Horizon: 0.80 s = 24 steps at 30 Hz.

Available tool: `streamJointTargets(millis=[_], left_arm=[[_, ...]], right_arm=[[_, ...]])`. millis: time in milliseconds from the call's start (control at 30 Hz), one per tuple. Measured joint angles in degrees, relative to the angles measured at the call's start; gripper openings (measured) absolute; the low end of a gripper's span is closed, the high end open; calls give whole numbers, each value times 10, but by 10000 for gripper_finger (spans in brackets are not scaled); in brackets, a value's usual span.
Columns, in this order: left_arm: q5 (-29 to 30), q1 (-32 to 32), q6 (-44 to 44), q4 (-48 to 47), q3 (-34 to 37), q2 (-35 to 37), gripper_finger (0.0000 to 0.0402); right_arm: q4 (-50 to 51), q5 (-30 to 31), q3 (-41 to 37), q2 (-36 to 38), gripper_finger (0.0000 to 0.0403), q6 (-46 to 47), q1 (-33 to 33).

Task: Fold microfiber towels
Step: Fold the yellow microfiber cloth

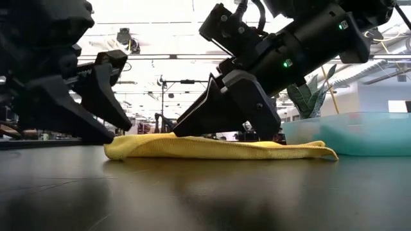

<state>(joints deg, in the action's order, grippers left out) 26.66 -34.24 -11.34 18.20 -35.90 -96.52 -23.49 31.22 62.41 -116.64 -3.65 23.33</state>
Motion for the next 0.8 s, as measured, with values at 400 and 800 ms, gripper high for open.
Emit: streamJointTargets(millis=[400,800], left_arm=[[39,22,41,55,0,-62,131],[171,28,67,14,1,-34,131]], right_arm=[[3,2,0,0,148,75,-20],[21,0,0,0,148,76,-13]])
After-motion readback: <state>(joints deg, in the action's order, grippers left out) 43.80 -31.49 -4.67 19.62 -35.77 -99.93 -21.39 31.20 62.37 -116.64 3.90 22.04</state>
